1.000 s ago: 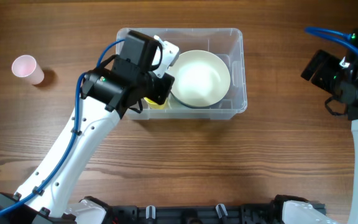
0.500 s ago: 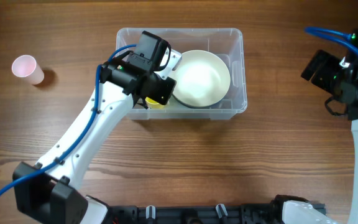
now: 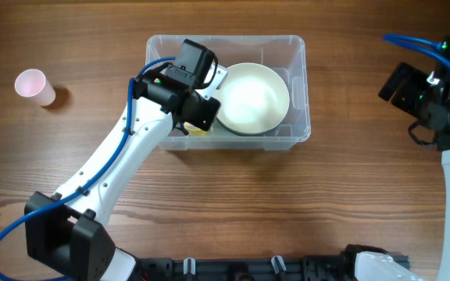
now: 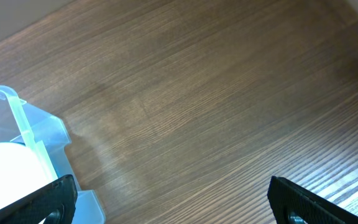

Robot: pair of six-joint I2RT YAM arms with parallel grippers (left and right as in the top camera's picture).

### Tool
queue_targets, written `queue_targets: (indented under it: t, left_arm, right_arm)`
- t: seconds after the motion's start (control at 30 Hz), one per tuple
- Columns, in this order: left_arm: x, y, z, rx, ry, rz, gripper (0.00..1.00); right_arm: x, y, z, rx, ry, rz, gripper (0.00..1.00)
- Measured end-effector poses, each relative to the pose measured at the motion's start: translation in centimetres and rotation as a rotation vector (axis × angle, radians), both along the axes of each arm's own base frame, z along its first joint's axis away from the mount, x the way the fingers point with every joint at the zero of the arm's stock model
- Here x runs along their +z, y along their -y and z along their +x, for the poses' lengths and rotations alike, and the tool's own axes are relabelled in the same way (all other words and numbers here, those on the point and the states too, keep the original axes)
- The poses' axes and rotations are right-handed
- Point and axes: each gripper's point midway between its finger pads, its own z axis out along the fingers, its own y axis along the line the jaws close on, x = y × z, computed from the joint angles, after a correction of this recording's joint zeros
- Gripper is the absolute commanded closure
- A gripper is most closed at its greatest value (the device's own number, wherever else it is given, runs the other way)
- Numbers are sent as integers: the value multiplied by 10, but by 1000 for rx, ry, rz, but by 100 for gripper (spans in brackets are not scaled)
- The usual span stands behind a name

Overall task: Pack container
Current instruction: 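Move the left gripper back over the pink cup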

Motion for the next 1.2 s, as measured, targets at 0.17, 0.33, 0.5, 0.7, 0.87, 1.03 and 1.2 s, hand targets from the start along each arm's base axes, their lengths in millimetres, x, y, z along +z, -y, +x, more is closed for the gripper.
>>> queue_targets:
  t: [0.17,0.33,0.5,0.7,0.87,1.03,1.2]
  left_arm:
    - [0,0,0,8,0,0,49]
    - [0,-2,1,13,0,0,50]
    - [0,-23,12,72,8,12,50]
    - [8,-79,37,232,49,14,50]
    - [24,-140,60,424,128,-18,48]
    - [35,-202,75,589,196,-29,48]
    - [41,-271,75,755,246,-20,41]
  right_arm:
    - [0,0,0,0,0,0,0]
    - [0,0,0,0,0,0,0]
    - [0,0,0,0,0,0,1]
    - [0,0,0,0,0,0,0]
    - [0,0,0,0,0,0,0]
    - [0,0,0,0,0,0,0]
    - [0,0,0,0,0,0,0]
